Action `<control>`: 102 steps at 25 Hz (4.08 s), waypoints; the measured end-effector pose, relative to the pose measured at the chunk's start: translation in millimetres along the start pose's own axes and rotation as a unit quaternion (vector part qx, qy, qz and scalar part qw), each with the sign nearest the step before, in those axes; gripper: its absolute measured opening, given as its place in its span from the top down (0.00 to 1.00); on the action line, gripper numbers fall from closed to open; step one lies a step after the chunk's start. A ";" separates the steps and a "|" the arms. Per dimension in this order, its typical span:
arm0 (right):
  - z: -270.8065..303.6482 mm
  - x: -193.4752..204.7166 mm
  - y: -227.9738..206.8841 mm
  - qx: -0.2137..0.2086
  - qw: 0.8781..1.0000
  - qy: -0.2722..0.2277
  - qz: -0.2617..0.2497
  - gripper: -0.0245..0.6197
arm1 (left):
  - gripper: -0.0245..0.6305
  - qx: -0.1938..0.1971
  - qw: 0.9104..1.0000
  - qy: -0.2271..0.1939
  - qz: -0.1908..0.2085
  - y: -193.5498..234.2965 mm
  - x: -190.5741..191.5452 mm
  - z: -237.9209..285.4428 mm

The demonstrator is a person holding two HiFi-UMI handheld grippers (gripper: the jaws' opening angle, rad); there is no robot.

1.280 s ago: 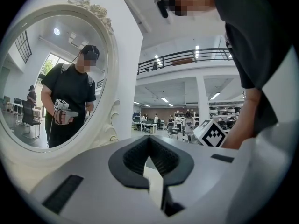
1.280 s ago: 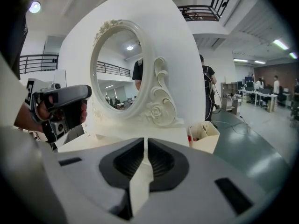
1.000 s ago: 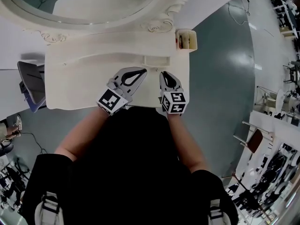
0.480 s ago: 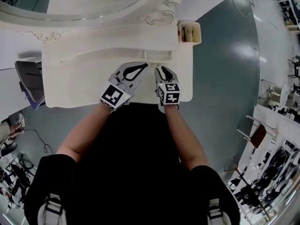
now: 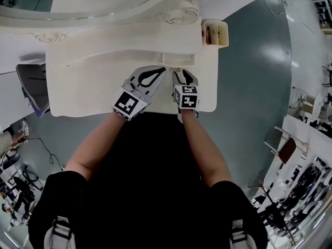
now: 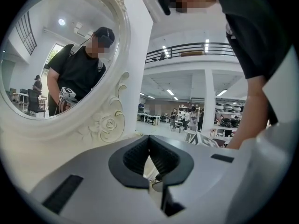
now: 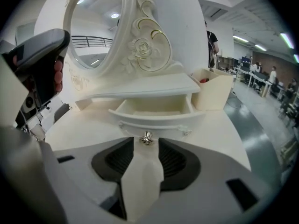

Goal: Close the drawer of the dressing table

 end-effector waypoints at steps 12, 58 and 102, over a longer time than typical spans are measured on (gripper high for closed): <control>10.4 -1.3 -2.3 0.011 1.000 0.011 0.022 0.81 | 0.97 -0.019 1.000 0.010 -0.004 7.0 4.8 -4.0; 41.6 -46.4 -20.3 0.010 0.999 0.003 0.032 0.81 | 0.97 -0.023 0.999 0.017 -0.017 39.0 6.6 17.8; -134.5 -83.0 46.0 -0.114 0.965 -0.216 -0.094 0.84 | 0.97 -0.018 1.000 0.025 -0.008 -12.8 -57.8 -43.8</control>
Point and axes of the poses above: the fingertips, and each gripper's own axes: z forward along the fingers, y to its left, x out of its underside, the point moved 10 cm from there along -z, backward along the fingers, and after that the axes turned 8 degrees about -x, right-handed, at the moved point
